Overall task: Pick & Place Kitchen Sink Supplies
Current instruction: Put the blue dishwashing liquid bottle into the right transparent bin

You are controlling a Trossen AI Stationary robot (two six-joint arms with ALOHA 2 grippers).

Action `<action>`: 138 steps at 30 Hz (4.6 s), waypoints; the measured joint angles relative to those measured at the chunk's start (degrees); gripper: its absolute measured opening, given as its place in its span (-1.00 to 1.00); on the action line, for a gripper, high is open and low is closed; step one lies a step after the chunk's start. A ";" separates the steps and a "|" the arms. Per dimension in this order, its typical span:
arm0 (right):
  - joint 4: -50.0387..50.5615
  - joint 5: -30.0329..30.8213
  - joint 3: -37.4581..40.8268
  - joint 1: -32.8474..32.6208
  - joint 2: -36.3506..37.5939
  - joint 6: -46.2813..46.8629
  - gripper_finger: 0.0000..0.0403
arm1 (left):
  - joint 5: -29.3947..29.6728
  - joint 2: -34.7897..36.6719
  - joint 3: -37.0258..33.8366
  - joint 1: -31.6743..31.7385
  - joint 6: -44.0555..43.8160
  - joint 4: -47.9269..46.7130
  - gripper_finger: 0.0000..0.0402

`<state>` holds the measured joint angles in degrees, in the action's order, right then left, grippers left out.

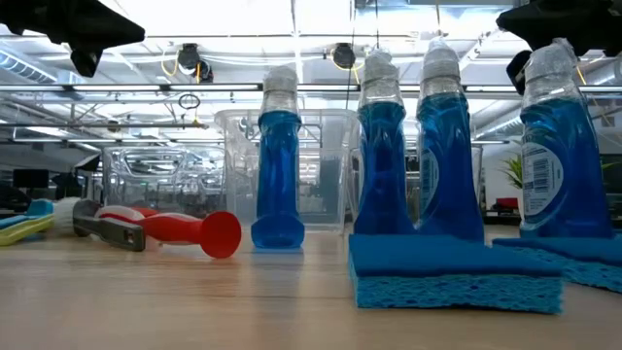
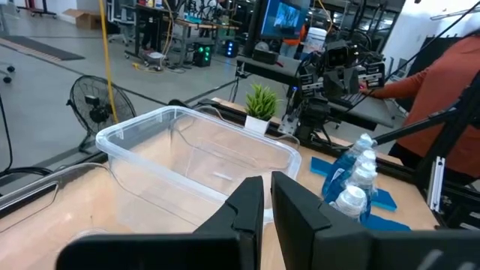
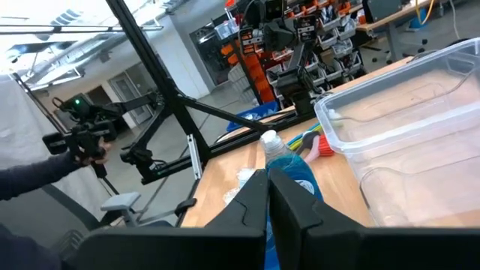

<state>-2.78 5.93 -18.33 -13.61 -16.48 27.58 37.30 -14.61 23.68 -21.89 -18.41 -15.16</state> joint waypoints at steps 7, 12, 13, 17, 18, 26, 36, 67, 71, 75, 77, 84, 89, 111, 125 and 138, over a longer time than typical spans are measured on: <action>0.08 0.00 0.00 0.00 0.01 0.04 -1.00 | 2.82 0.00 -0.02 0.01 0.06 0.29 -0.84; 0.10 -0.02 -0.01 0.00 -0.62 0.24 -1.00 | 2.95 0.00 -0.02 0.00 0.11 0.39 -0.84; 0.10 -0.02 -0.09 0.00 -0.89 0.25 -1.00 | 2.97 0.00 -0.01 0.01 0.09 0.39 -0.84; 1.96 -0.04 -3.27 0.00 -3.42 0.15 -1.00 | 2.99 0.00 0.00 0.02 -0.37 0.40 -0.84; 2.63 -0.13 -4.51 0.00 -4.35 -0.11 -1.00 | 3.03 0.00 0.00 0.02 -0.95 0.40 -0.84; 18.25 -1.80 -14.72 0.00 -14.73 0.47 -1.00 | 3.26 0.00 -0.01 0.01 -1.66 0.37 -0.84; 23.70 -12.06 -24.47 -0.24 -20.43 2.24 -1.00 | 3.26 0.00 -0.02 0.02 -0.79 0.23 -0.84; 71.45 -12.04 -50.40 -7.89 -45.42 7.46 -1.00 | 3.30 0.00 0.00 0.02 -1.38 0.17 -0.84; 70.77 -12.04 -49.29 -7.89 -45.38 8.71 -1.00 | 3.30 0.00 -0.01 0.00 -1.38 0.17 -0.84; 69.60 -12.68 -45.83 -7.89 -45.38 9.72 -0.97 | 3.30 0.00 0.00 0.02 -1.37 0.17 -0.84; 67.72 -14.21 -43.77 -7.89 -45.38 9.83 -0.93 | 3.30 0.00 -0.02 0.01 -1.36 0.15 -0.84; 62.27 -16.97 -40.43 -7.78 -44.67 12.41 -0.61 | 3.30 0.00 0.00 0.02 -1.33 0.16 -0.84; 61.56 -16.48 -40.41 -7.78 -42.39 12.55 -0.34 | 3.28 0.00 -0.02 0.02 -1.31 0.15 -0.84; 50.98 -8.73 -40.37 -7.87 -41.25 0.60 0.10 | 3.23 0.01 -0.01 0.01 -1.33 0.19 -0.84; 49.42 -8.76 -40.37 -7.87 -45.47 -11.46 0.10 | 3.19 0.02 0.00 0.00 -1.33 0.18 -0.84; 47.50 -8.96 -40.37 -7.74 -48.79 -15.54 0.10 | 3.15 0.00 0.00 0.02 -1.33 0.17 -0.84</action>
<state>44.73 -3.03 -58.70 -21.34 -65.27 12.04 40.45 -14.61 23.68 -21.87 -19.75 -14.98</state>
